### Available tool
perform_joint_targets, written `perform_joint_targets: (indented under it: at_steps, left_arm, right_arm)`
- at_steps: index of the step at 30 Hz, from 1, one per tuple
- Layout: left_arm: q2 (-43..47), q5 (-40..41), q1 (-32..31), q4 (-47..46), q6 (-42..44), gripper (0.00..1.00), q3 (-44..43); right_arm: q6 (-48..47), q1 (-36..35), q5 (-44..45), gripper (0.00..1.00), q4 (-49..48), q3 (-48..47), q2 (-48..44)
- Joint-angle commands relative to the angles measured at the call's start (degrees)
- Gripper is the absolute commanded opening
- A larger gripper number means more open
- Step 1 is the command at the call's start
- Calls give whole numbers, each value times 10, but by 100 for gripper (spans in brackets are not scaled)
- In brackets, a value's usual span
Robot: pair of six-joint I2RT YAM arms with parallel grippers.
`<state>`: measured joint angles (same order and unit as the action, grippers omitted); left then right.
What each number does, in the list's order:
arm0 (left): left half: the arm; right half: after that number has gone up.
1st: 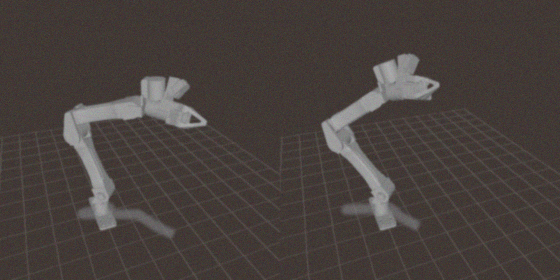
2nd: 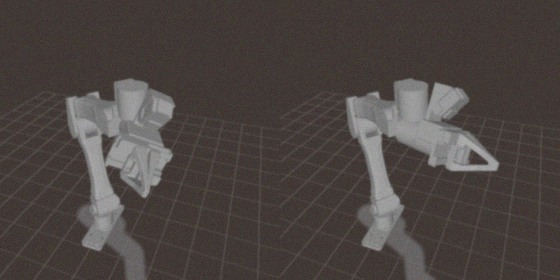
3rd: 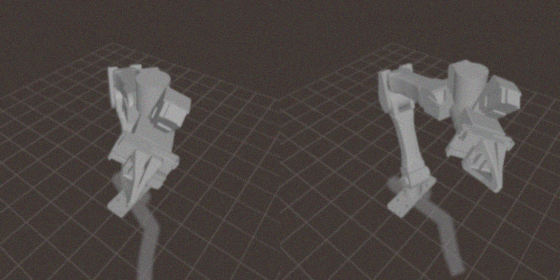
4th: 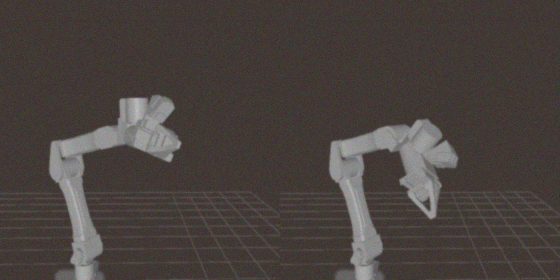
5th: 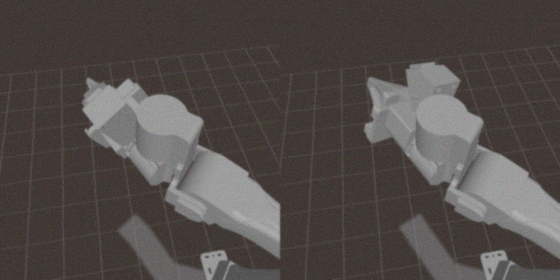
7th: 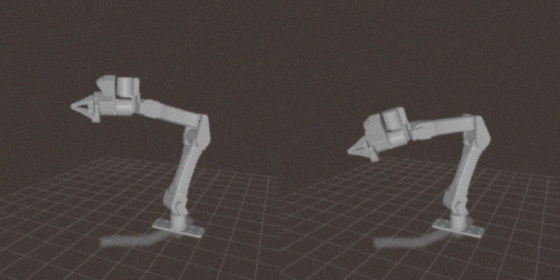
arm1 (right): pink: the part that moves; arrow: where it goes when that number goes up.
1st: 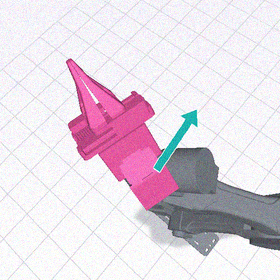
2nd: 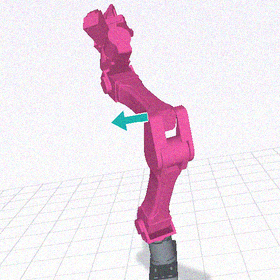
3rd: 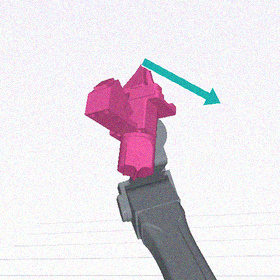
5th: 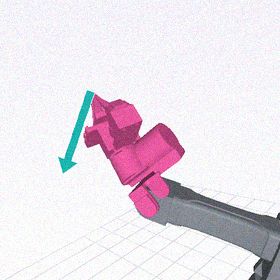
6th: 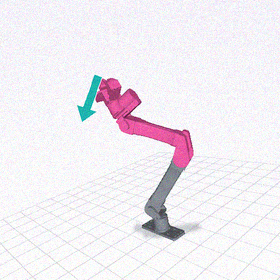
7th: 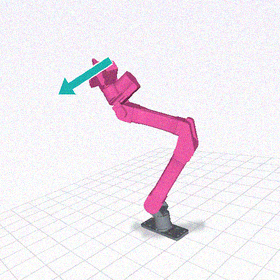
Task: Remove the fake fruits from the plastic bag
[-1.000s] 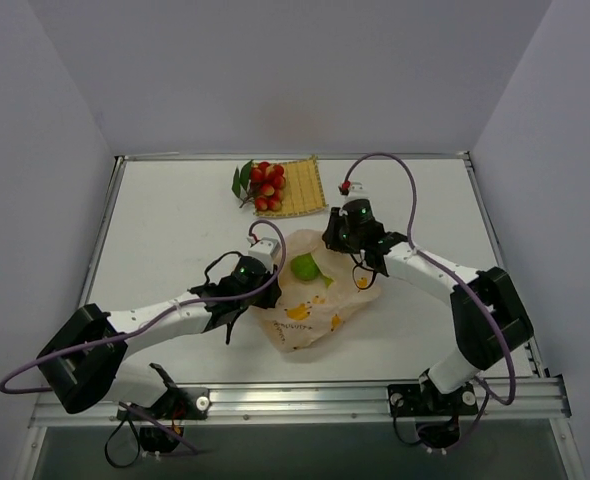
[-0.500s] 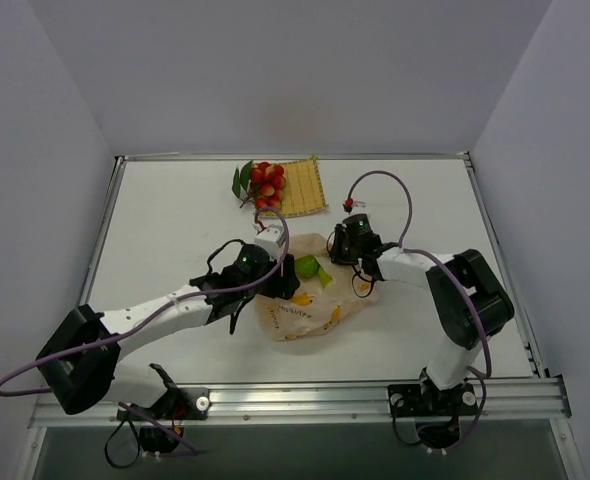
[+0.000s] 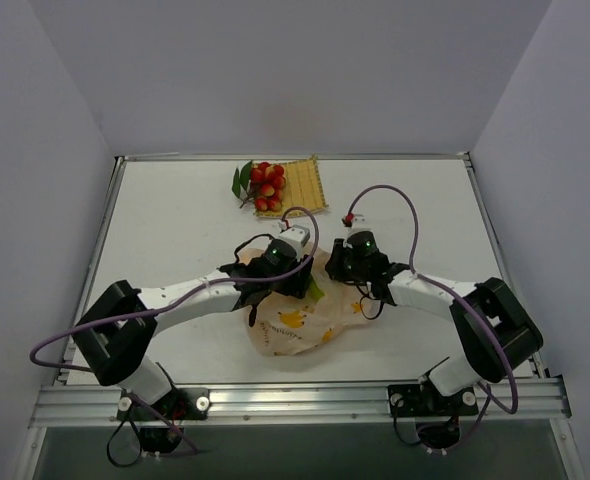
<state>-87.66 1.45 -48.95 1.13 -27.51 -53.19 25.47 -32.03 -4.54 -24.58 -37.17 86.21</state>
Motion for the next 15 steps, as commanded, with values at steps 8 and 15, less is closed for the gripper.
perform_joint_targets:
  at_steps: [8,15]
  left_arm:
    - [-44,43,19,-2,36,76,-46]
    - [-89,-37,64,-74,37,87,-43]
  right_arm:
    - [1,-12,12,15,-41,20,-4]
    - [5,-15,-1,16,-57,20,15]
